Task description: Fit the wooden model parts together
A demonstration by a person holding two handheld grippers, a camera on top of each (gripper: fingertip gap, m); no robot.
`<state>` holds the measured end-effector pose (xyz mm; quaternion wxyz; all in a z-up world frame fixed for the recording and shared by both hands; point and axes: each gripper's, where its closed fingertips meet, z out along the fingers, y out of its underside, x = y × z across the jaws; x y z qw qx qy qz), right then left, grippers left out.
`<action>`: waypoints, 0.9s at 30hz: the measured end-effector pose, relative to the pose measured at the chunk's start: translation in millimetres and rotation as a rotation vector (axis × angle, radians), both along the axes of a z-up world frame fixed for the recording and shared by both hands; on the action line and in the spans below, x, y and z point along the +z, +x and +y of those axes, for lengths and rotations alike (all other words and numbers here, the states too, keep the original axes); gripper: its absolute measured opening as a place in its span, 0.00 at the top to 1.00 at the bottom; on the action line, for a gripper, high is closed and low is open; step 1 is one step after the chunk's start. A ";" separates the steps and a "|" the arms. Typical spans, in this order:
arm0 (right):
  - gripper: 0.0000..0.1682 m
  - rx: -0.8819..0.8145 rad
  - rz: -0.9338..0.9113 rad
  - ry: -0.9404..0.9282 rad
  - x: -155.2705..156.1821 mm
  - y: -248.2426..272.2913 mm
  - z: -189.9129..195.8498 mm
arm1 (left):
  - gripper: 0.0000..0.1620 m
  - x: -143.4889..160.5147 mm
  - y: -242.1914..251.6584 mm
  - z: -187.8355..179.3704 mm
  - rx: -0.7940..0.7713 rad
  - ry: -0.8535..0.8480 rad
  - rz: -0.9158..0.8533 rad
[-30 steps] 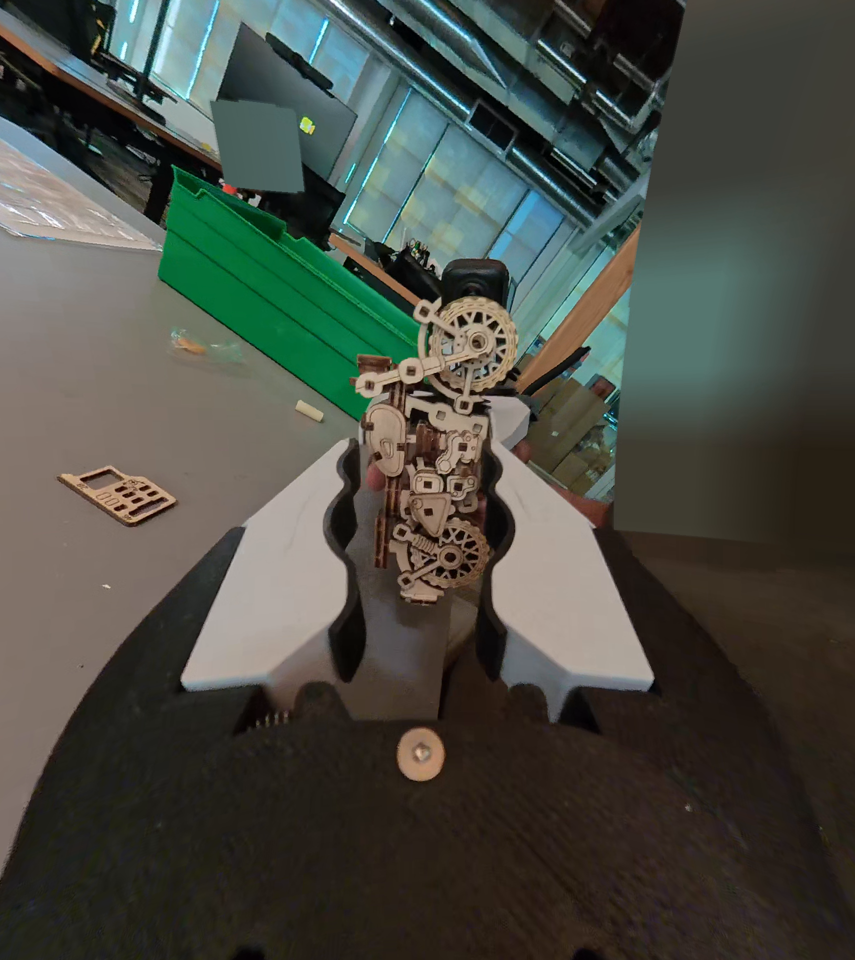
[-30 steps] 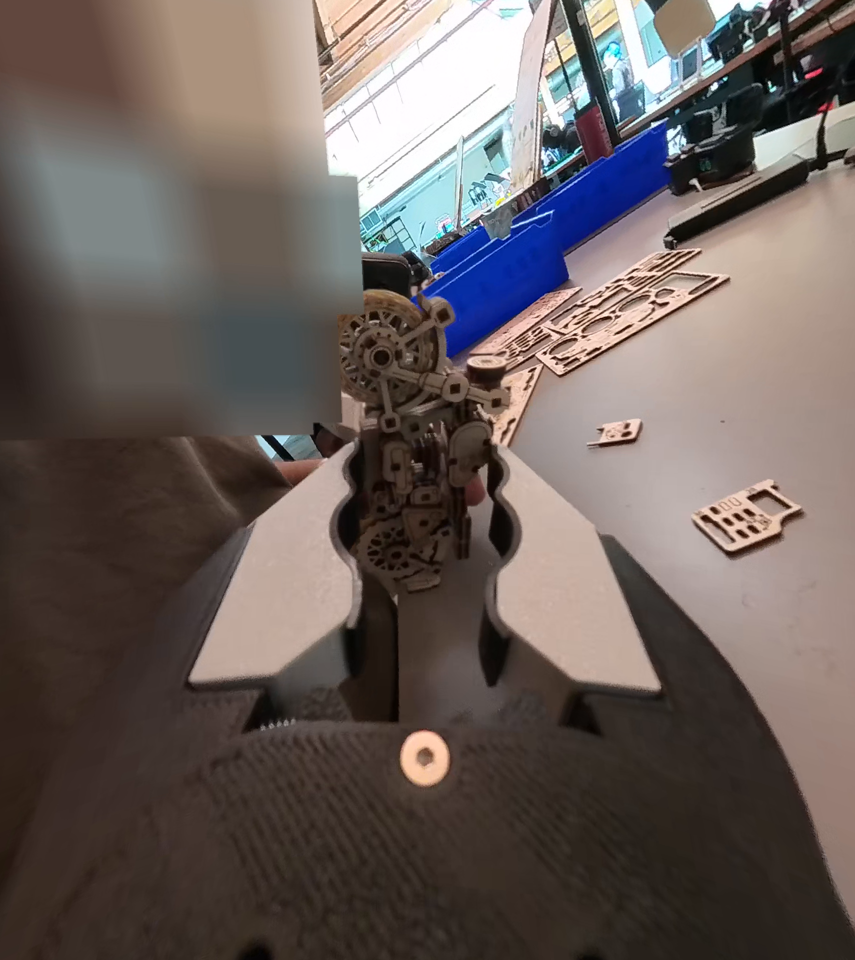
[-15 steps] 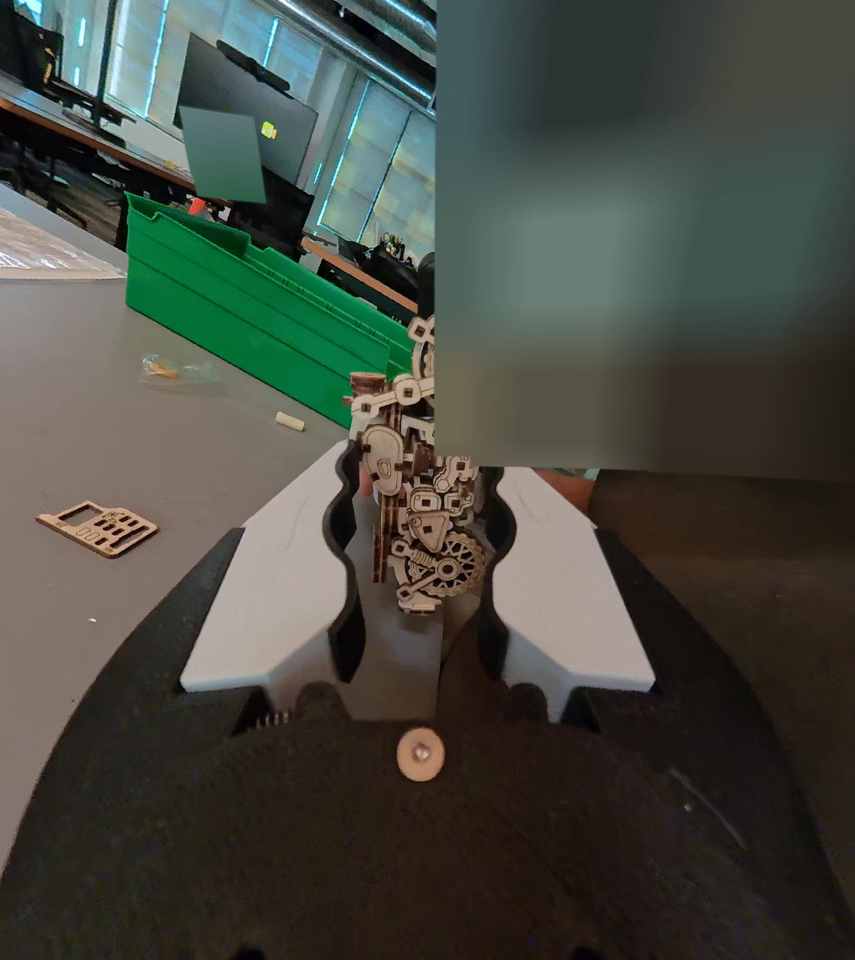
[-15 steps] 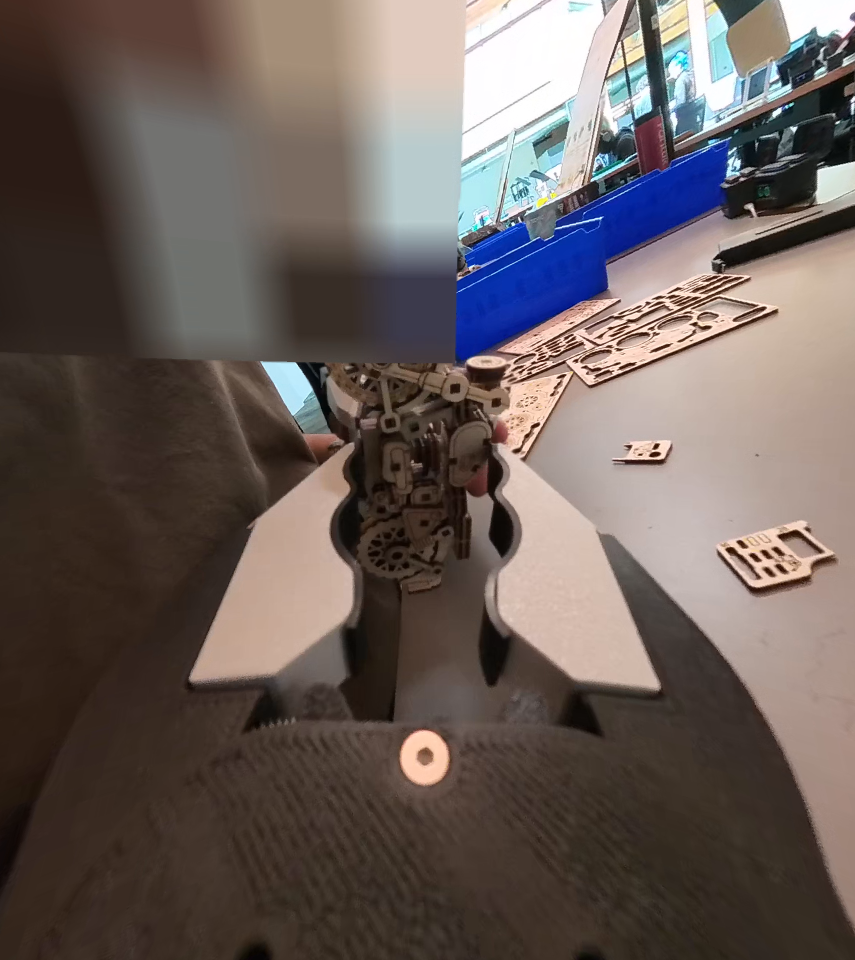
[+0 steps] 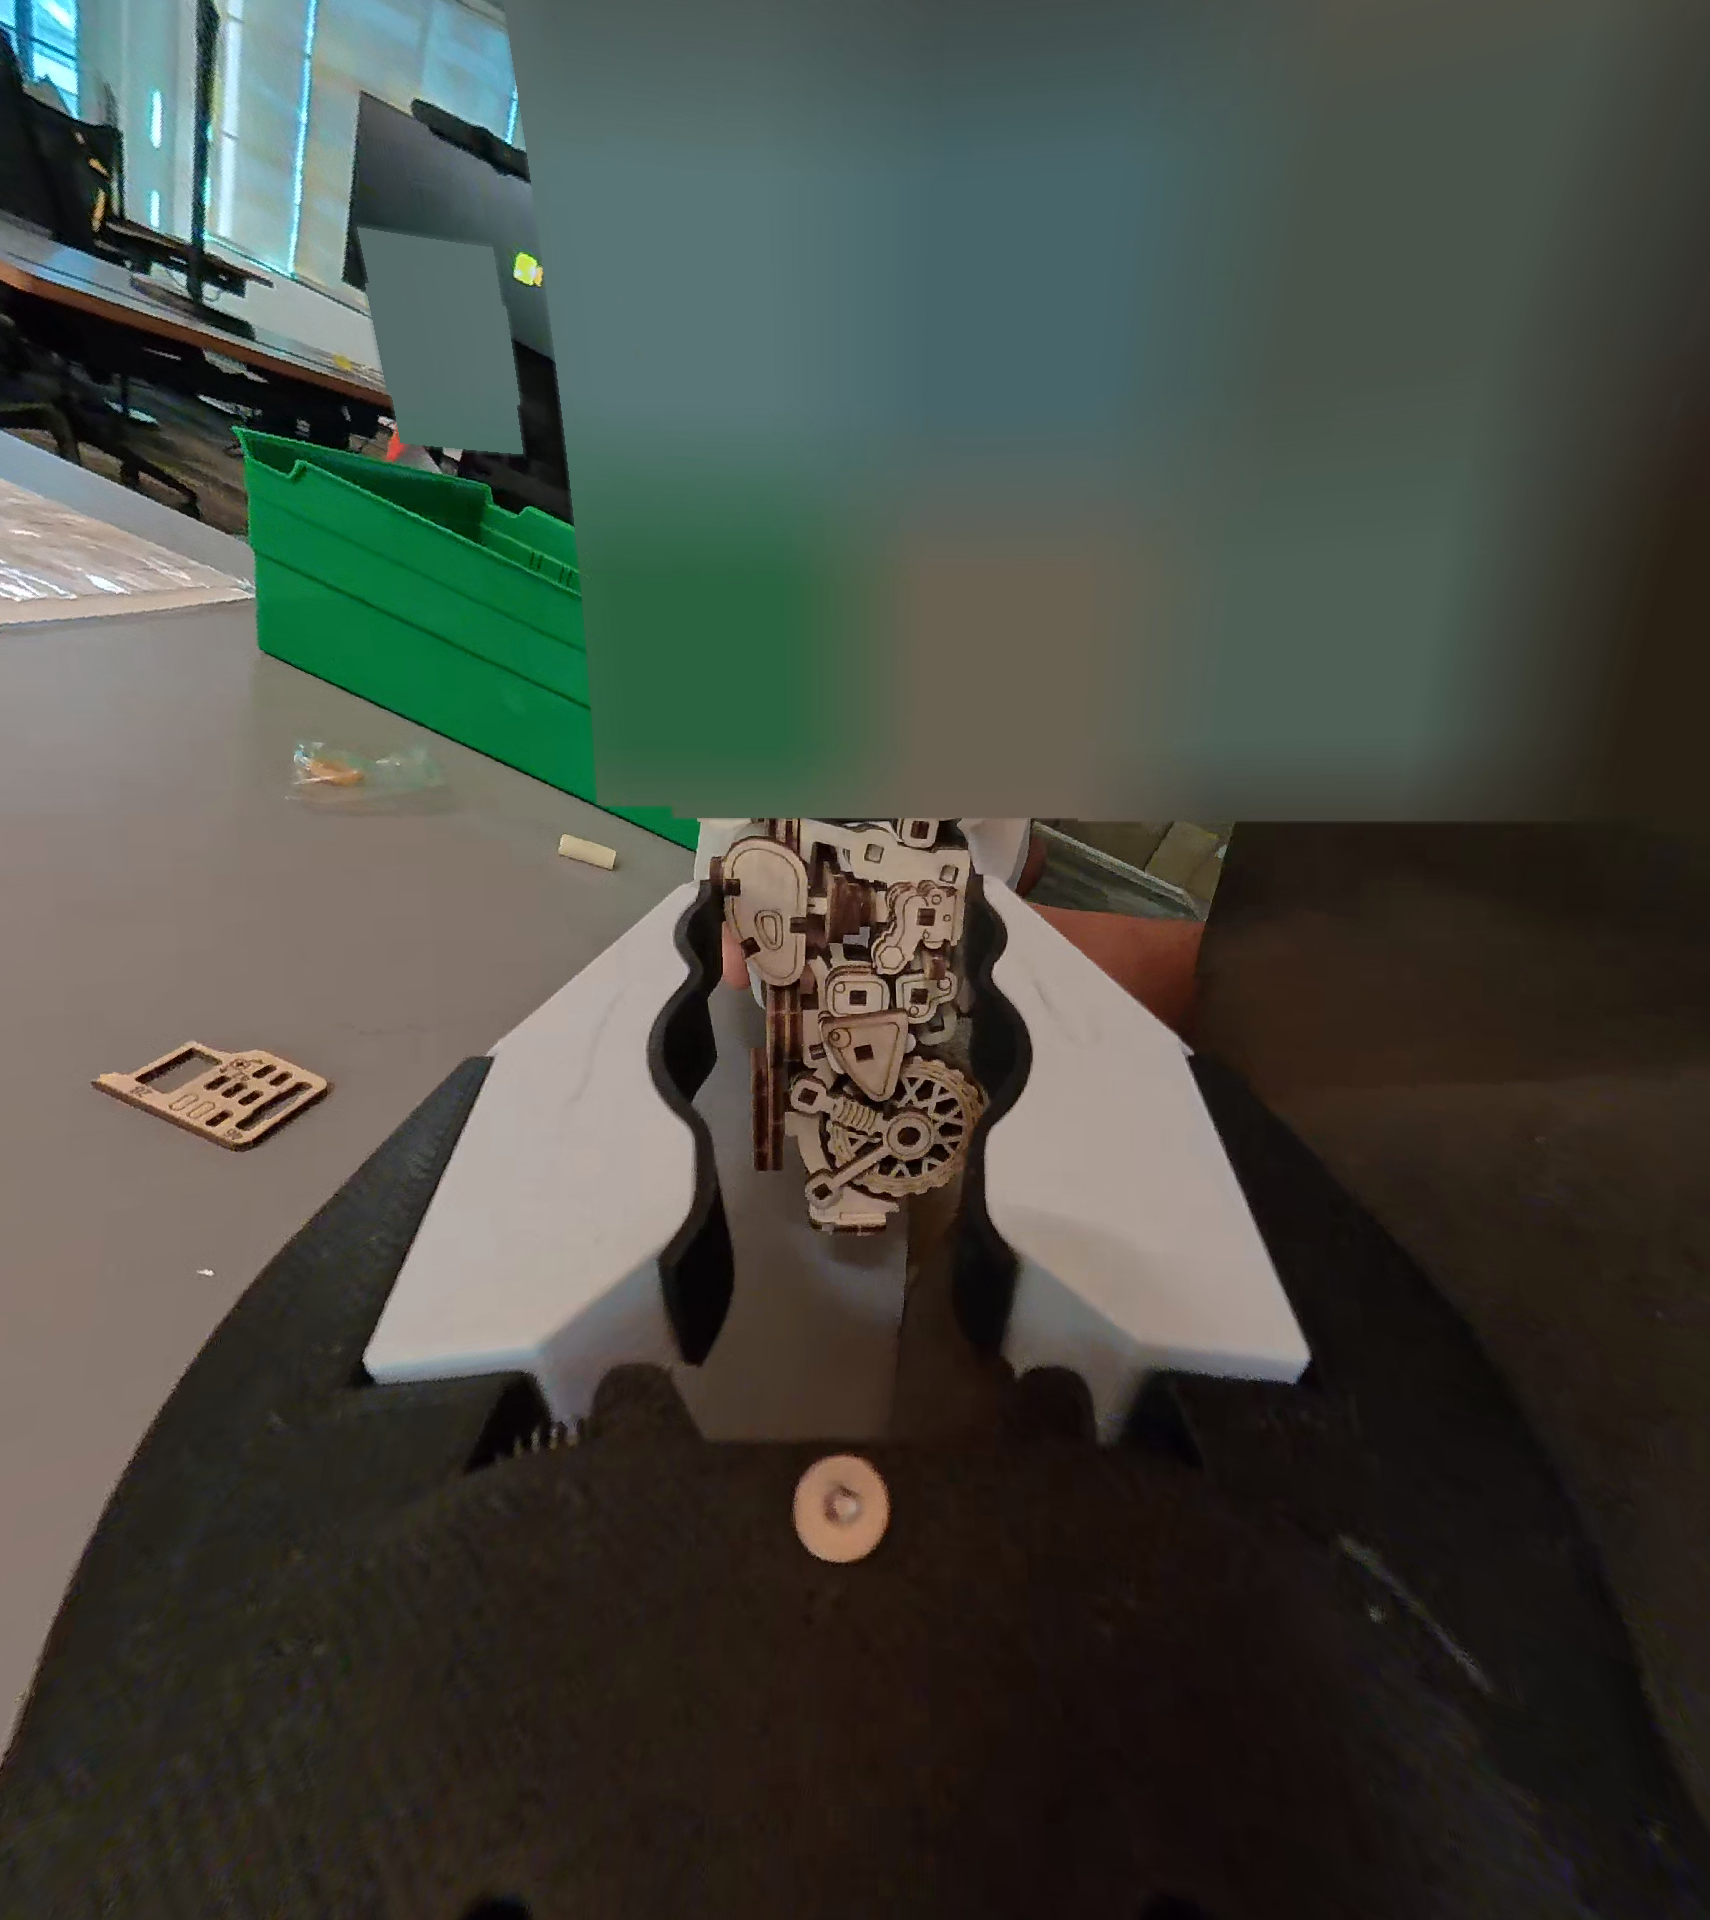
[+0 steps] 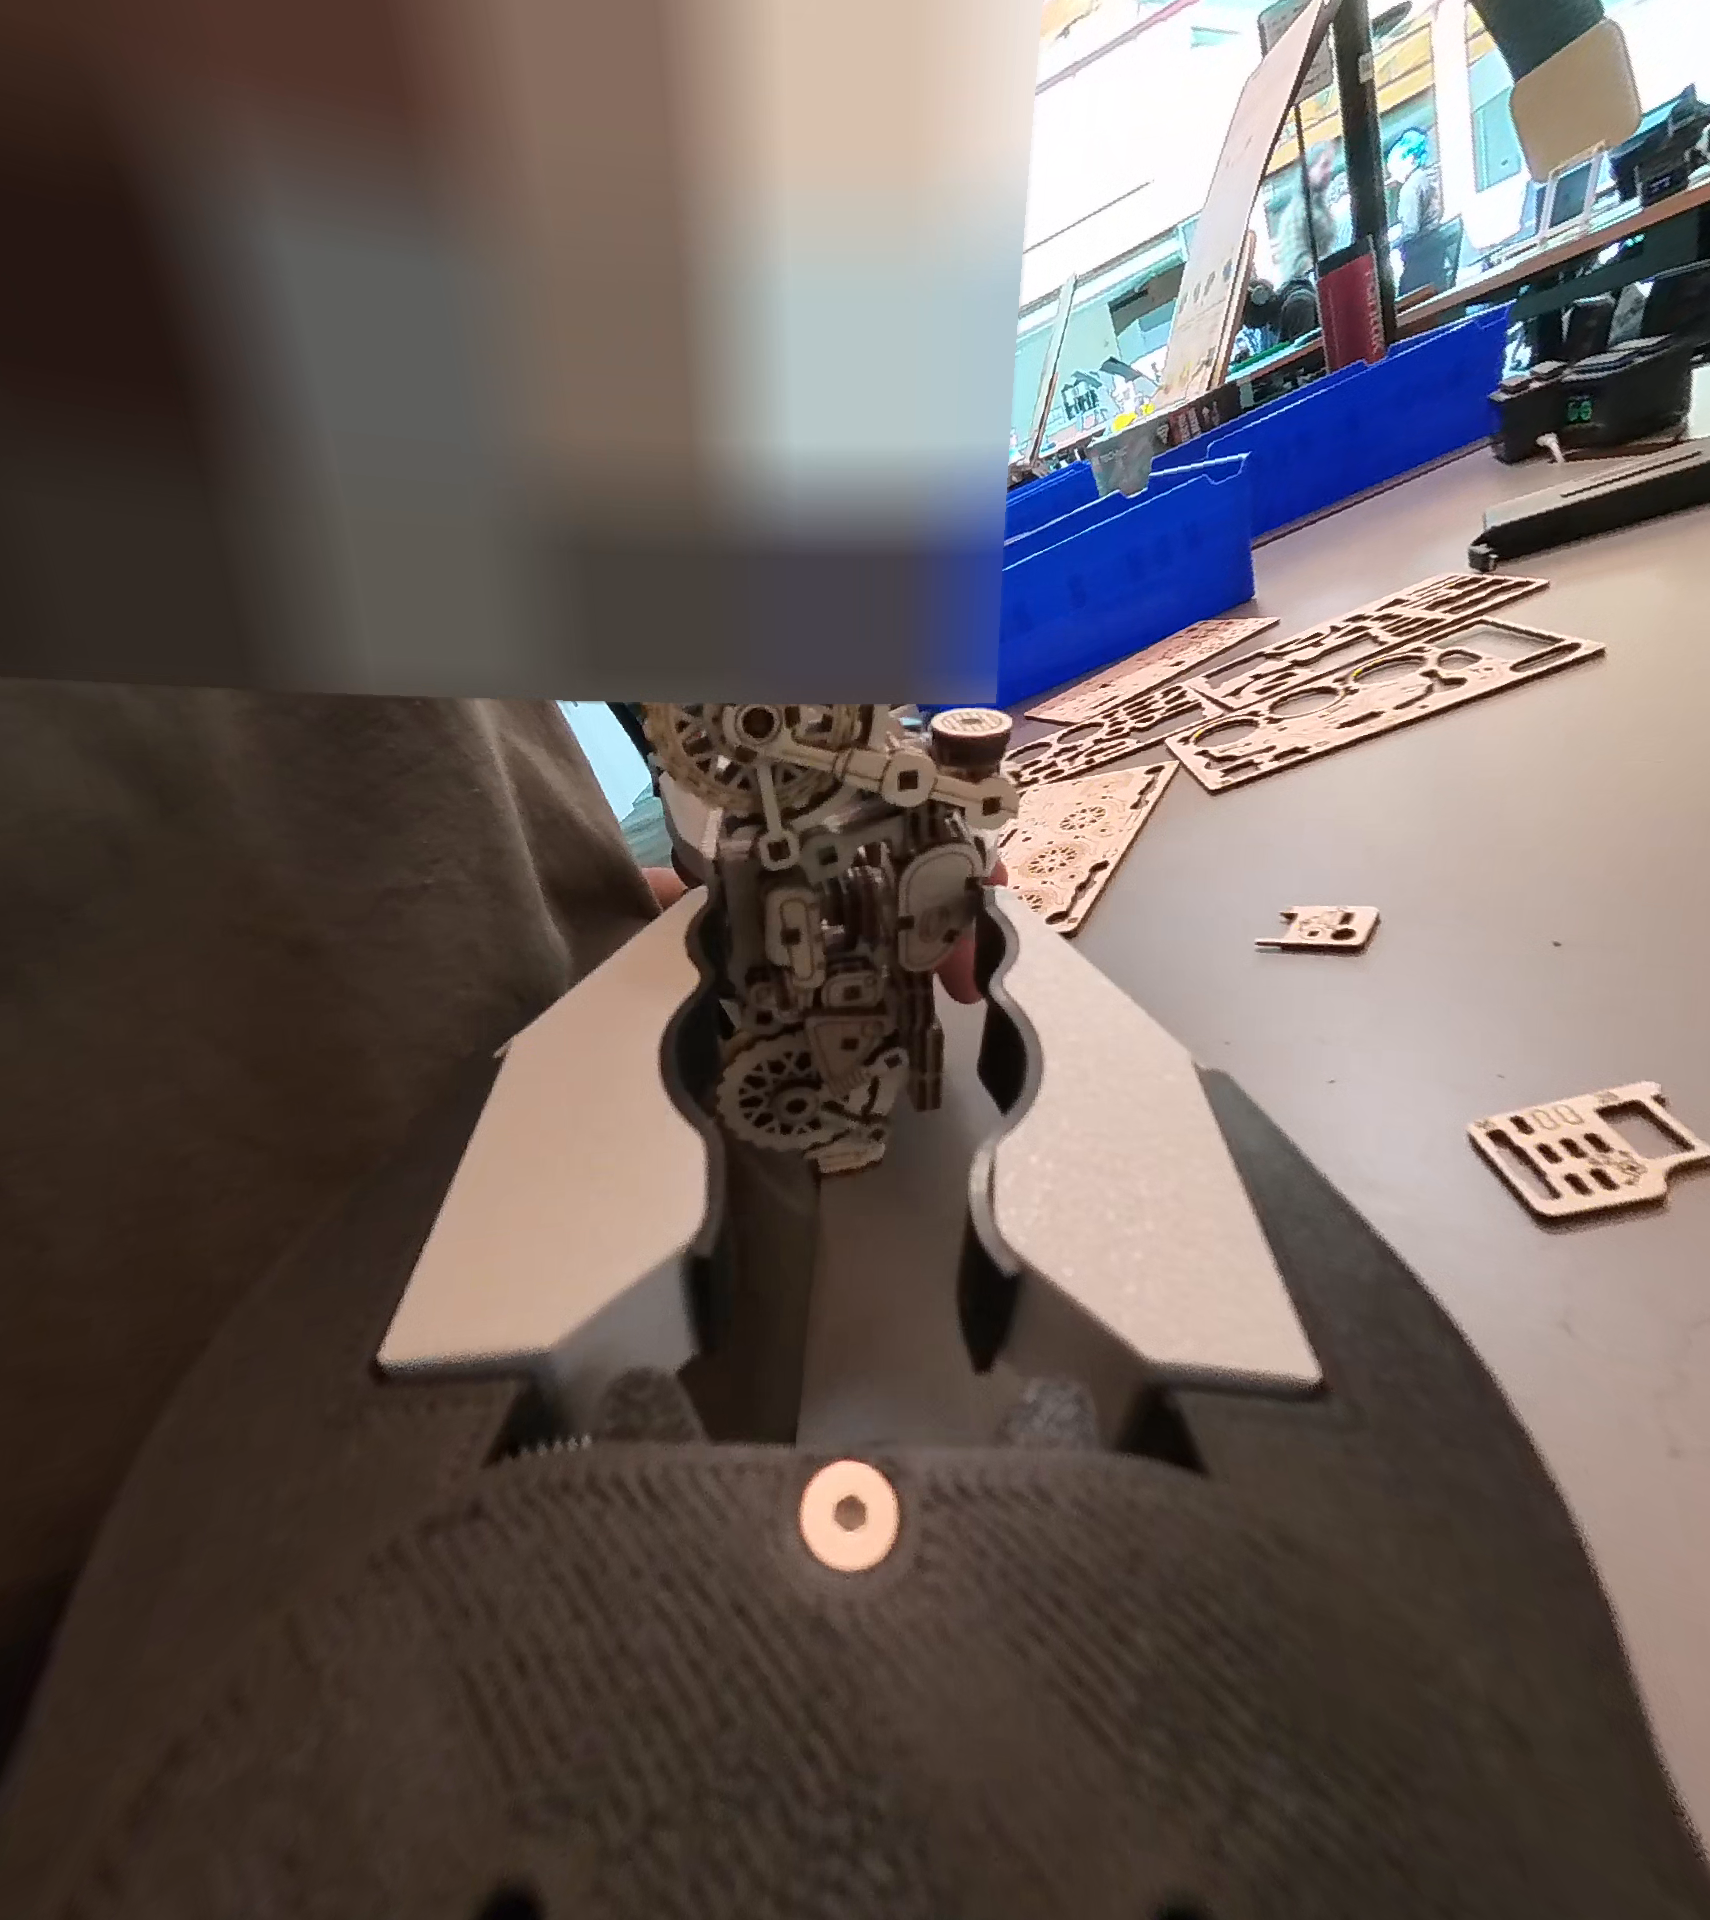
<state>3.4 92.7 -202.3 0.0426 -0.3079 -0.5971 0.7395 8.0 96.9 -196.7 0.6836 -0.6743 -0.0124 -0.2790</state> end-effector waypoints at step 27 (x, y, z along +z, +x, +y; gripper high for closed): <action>0.72 -0.104 0.202 0.149 14.1 8.2 -3.0 | 0.73 11.4 9.4 -6.2 -0.015 0.153 0.064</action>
